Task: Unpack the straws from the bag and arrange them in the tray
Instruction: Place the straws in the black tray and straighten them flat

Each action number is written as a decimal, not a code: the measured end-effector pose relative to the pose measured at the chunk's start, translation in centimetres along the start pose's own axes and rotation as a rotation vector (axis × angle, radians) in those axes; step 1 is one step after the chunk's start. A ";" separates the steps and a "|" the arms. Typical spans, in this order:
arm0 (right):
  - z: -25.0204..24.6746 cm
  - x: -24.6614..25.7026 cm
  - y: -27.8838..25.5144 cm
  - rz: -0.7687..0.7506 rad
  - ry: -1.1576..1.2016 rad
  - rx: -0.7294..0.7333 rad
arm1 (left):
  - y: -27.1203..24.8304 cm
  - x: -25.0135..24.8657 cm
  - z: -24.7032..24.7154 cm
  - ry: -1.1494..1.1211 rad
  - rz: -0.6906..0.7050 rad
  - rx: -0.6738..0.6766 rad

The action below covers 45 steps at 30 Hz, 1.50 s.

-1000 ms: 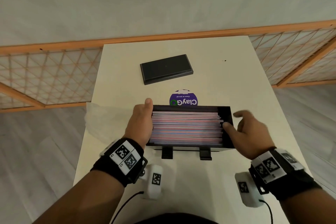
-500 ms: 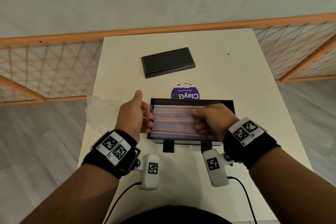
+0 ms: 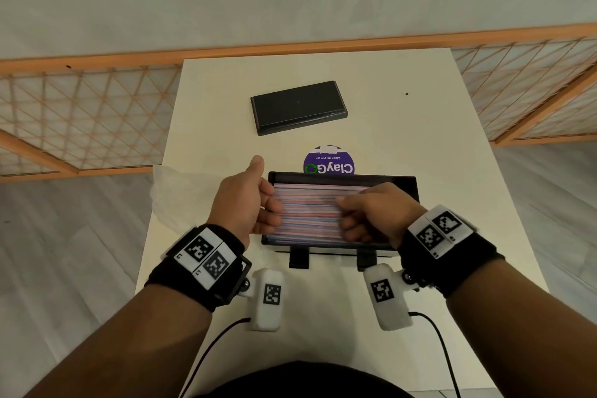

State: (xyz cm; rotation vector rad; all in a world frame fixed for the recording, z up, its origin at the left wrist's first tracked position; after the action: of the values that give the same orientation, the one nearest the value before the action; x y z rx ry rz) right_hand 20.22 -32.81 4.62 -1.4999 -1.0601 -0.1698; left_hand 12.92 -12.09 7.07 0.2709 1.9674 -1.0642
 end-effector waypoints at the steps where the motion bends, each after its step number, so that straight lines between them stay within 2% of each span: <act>1: 0.5 0.2 -0.1 -0.012 0.021 0.013 | 0.0 0.0 0.0 0.006 0.003 0.001; 7: -0.1 1.6 -1.1 -0.119 0.158 -0.025 | -0.2 -0.3 -0.4 0.026 0.010 0.012; 12: 0.2 0.8 -1.5 -0.069 0.092 0.041 | -0.7 -0.4 0.1 0.048 0.015 0.045; 22: 0.8 -0.1 -0.7 -0.007 0.146 -0.006 | -1.3 -1.4 1.7 0.069 0.036 0.098; 28: 0.8 -0.7 -0.2 0.105 0.139 0.025 | -2.1 -1.0 4.5 0.031 -0.031 0.205; 31: 0.6 -0.4 -0.1 0.108 0.167 0.040 | -2.4 -0.4 5.4 0.043 -0.080 0.231; 37: 0.2 -0.1 0.8 0.122 0.467 -0.028 | -2.3 0.2 6.0 0.015 -0.143 0.237; 45: 0.2 -0.7 1.1 0.136 0.454 -0.035 | -2.1 0.9 6.6 -0.021 -0.232 0.242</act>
State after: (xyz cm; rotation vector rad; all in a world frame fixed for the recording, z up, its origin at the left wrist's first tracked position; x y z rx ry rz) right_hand 20.46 -32.84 3.33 -1.4681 -0.5922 -0.4134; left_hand 15.15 -18.62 5.84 0.1629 1.8838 -1.4525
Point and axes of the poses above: each hand's wrist, its own y-axis towards the middle knuckle, its own z-axis out of the palm, x = y × z, the point moved 8 cm from there along y, towards the middle knuckle, and after that the axes turned 11 degrees about -x, right-handed, at the moved point
